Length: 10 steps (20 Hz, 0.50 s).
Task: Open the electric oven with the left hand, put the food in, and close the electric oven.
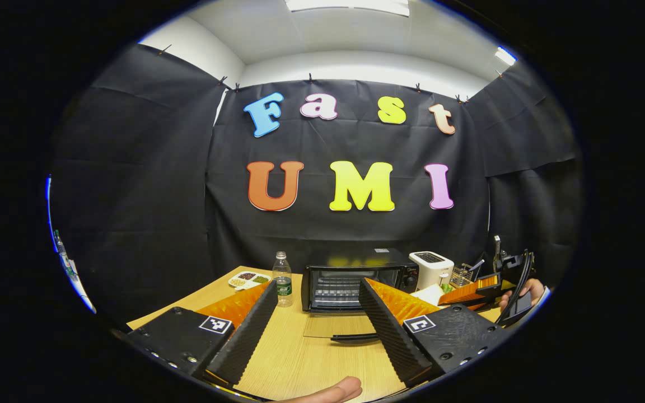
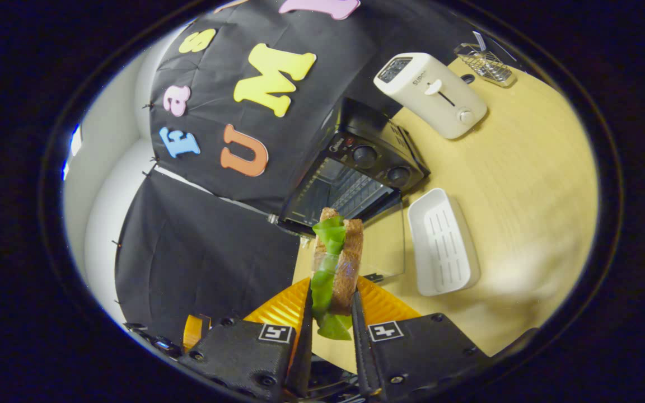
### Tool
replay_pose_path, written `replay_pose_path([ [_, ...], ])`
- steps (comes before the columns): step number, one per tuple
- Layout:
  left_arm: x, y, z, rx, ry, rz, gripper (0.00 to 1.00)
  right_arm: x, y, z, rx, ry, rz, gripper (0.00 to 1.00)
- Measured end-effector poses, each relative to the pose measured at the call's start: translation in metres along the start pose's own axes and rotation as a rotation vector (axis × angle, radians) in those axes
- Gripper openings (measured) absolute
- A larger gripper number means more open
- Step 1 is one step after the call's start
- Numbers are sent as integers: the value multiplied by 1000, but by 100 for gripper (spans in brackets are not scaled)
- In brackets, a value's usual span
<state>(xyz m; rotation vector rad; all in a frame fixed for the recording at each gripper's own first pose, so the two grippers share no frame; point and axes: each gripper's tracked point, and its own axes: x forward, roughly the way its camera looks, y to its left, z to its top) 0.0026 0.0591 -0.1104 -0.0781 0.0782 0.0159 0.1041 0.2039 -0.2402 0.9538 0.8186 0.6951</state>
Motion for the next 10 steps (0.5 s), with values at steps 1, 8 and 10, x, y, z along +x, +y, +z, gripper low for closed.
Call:
replay_pose_path([
  [1, -2, 4, -1, -2, 6, -2, 95, 13, 9, -2, -1, -49, 20, 36],
  [8, -11, 32, 1, 18, -8, 19, 93, 109, 27, -4, 132, -281, 6, 37],
  [10, -15, 36, 1, 3, -14, 19, 94, 135, 20, 9, 155, -385, -35, 37],
])
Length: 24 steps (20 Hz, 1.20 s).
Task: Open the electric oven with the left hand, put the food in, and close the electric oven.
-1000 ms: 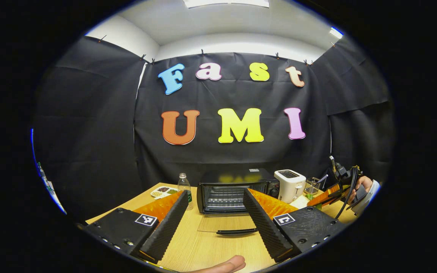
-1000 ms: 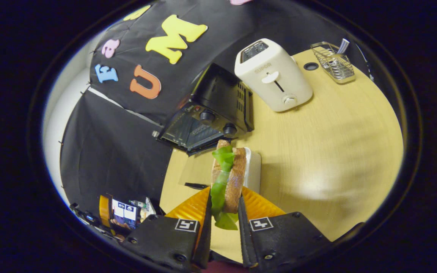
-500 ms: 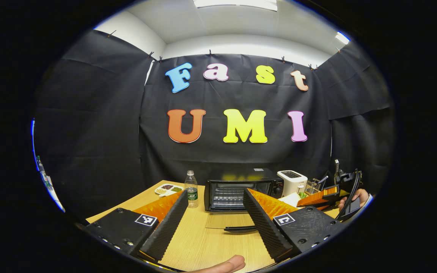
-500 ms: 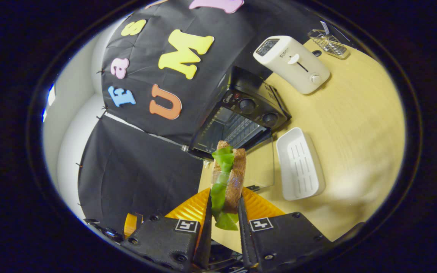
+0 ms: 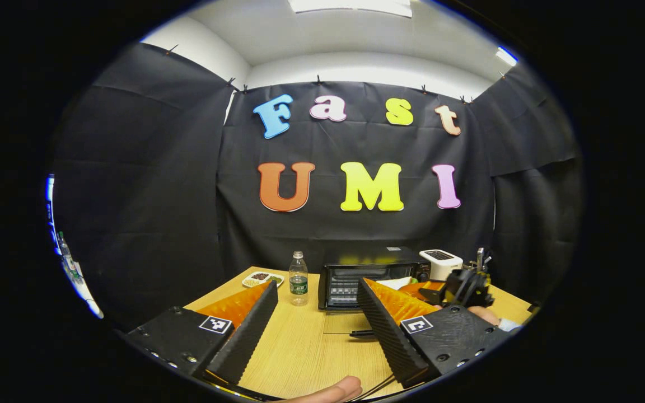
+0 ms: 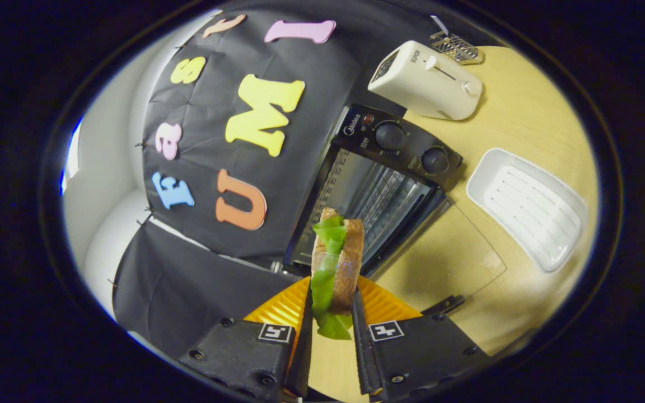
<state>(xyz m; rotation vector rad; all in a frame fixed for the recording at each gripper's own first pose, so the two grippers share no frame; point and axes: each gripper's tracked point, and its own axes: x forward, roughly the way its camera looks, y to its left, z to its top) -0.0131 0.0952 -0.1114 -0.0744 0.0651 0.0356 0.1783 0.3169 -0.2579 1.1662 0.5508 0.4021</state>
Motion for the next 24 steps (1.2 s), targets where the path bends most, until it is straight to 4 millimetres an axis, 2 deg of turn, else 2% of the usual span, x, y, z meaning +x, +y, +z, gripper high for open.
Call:
replay_pose_path([
  [4, -3, 11, -8, -20, 14, -2, 94, 55, -2, 22, 10, -221, -39, 36],
  [9, -5, 23, -11, -45, 16, -7, 94, 121, -13, 30, 14, -340, -87, 37],
  [11, -5, 27, -14, -54, 25, -4, 94, 142, -19, 38, -14, -387, -108, 37],
  [12, -5, 28, -17, -61, 35, -3, 94, 149, -22, 41, -21, -412, -123, 27],
  [15, -4, 31, -19, -70, 44, -1, 92, 165, -31, 41, -48, -436, -158, 27],
  [16, -4, 32, -19, -68, 41, -3, 92, 169, -32, 38, -45, -432, -159, 40],
  [17, -3, 31, -20, -67, 44, -4, 92, 170, -36, 35, -43, -427, -168, 31],
  [18, -2, 32, -22, -65, 47, -5, 92, 171, -39, 32, -45, -419, -179, 32],
  [19, -1, 32, -24, -63, 54, -5, 92, 171, -40, 31, -38, -420, -178, 42],
  [22, -1, 31, -24, -52, 60, -10, 92, 172, -38, 34, -54, -424, -181, 45],
  [23, 0, 30, -25, -51, 60, -13, 92, 172, -39, 33, -60, -418, -186, 35],
  [24, 1, 29, -26, -52, 62, -14, 92, 173, -41, 32, -72, -410, -197, 46],
])
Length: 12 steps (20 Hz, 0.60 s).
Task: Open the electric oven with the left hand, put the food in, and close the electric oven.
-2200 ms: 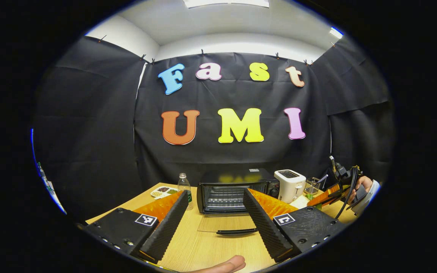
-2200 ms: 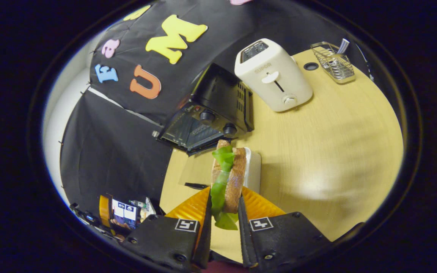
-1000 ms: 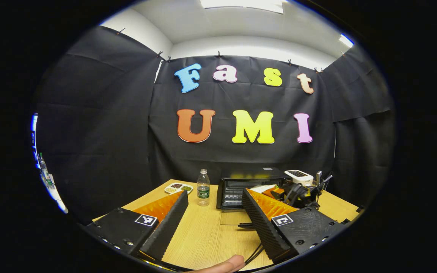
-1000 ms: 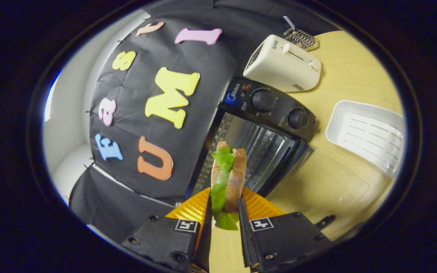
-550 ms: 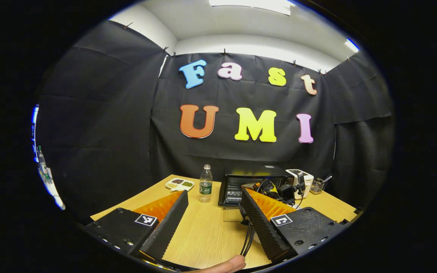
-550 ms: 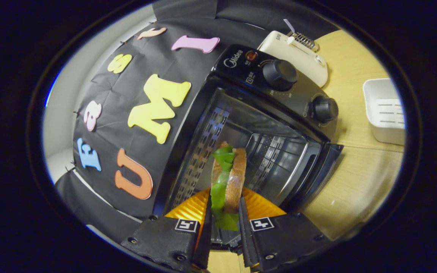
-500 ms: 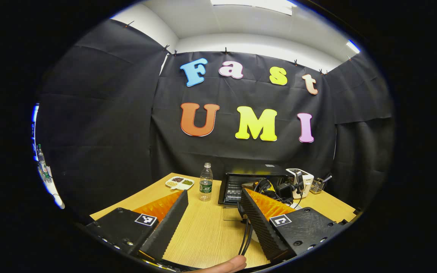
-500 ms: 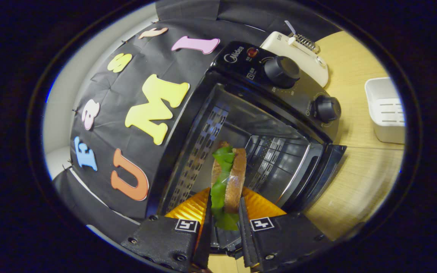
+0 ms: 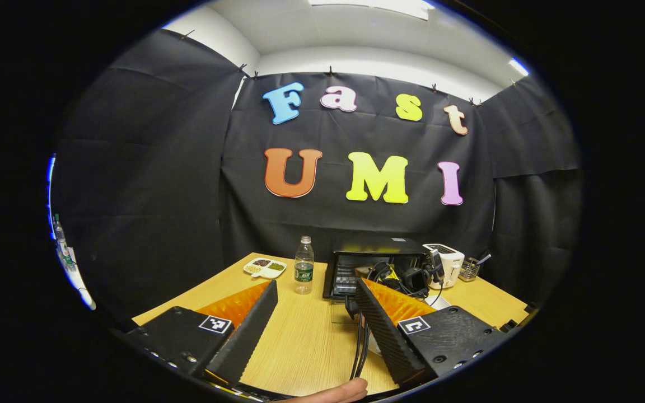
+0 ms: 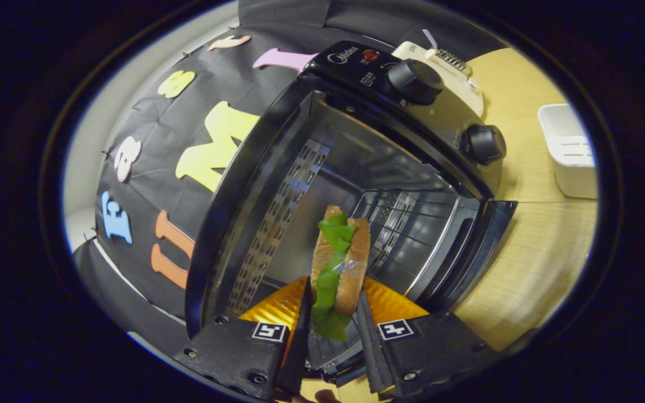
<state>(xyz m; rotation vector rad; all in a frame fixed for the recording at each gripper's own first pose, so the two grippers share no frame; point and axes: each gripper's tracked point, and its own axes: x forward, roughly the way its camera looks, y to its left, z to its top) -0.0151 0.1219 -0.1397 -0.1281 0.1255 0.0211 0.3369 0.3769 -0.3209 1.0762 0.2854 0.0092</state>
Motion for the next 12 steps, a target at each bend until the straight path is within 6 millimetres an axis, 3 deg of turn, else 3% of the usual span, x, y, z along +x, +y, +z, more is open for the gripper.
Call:
replay_pose_path([
  [3, 0, 1, -6, 11, 27, 6, 92, 1, 4, -3, -141, 7, -18, 51],
  [4, -1, 3, -6, 18, 27, 11, 92, 1, 3, -3, -200, 2, -31, 46],
  [5, 0, 4, -6, 23, 27, 15, 92, 1, 2, -2, -262, -1, -49, 51],
  [6, 0, 3, -6, 24, 28, 17, 92, 0, 4, -2, -313, -8, -57, 74],
  [7, 0, 2, -7, 23, 31, 17, 92, -2, 4, -4, -348, -2, -71, 63],
  [8, 0, 3, -8, 22, 38, 19, 92, -3, 5, -6, -385, 15, -79, 77],
  [9, -1, 5, -9, 21, 42, 25, 92, -2, 6, -10, -418, 36, -78, 78],
  [10, -3, 8, -8, 20, 38, 34, 92, -2, 5, -16, -453, 73, -88, 67],
  [11, -3, 11, -7, 19, 34, 42, 92, -2, 3, -19, -494, 95, -98, 67],
  [12, -4, 13, -7, 17, 34, 47, 92, 0, -1, -22, -553, 126, -121, 82],
])
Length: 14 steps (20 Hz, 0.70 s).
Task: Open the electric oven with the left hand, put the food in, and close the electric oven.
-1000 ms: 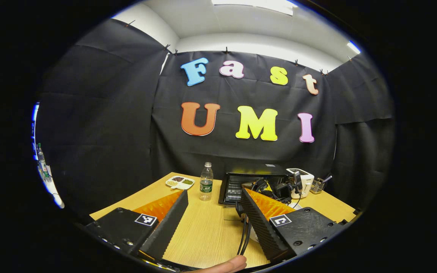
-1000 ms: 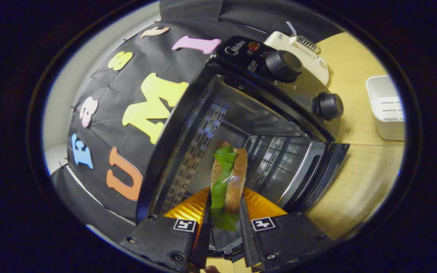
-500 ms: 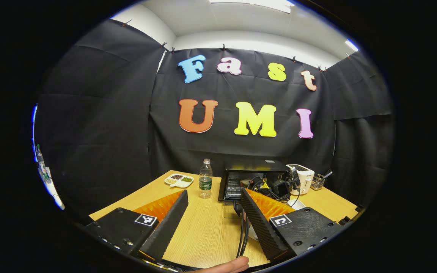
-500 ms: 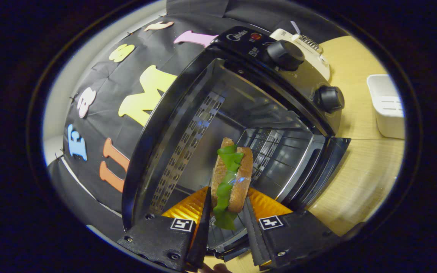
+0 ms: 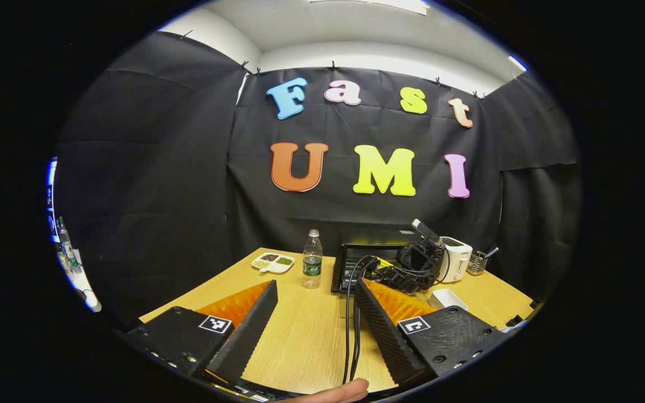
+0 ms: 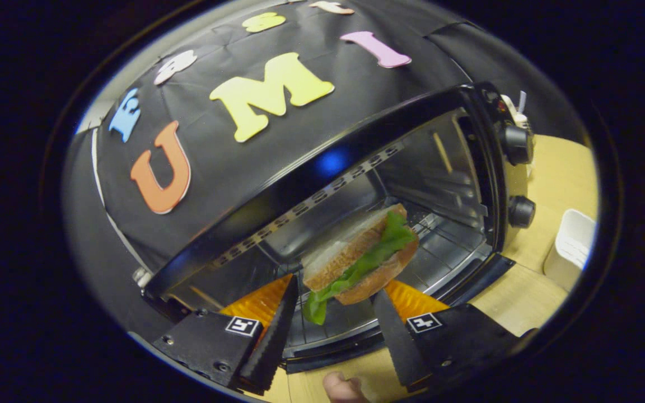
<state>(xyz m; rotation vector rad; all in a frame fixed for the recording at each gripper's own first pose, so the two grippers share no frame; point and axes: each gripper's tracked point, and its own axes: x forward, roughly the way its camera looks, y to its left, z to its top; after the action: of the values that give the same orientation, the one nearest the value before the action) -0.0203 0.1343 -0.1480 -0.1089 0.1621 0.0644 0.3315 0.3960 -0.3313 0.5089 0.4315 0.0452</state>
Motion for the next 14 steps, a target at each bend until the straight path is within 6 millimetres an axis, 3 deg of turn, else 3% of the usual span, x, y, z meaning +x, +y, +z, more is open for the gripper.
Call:
replay_pose_path([
  [6, -5, 10, -2, -15, 2, 22, 92, -5, -2, -8, -305, 115, -50, 87],
  [7, -6, 10, -3, -15, 3, 22, 92, -10, -4, -13, -340, 156, -56, 80],
  [8, -6, 10, -3, -16, 4, 19, 92, -15, -6, -18, -373, 202, -61, 87],
  [10, -8, 8, -5, -22, 19, 7, 92, -26, -6, -25, -414, 285, -34, 88],
  [14, -9, 11, -3, -4, 17, 9, 92, -61, -11, -18, -341, 343, 9, 88],
])
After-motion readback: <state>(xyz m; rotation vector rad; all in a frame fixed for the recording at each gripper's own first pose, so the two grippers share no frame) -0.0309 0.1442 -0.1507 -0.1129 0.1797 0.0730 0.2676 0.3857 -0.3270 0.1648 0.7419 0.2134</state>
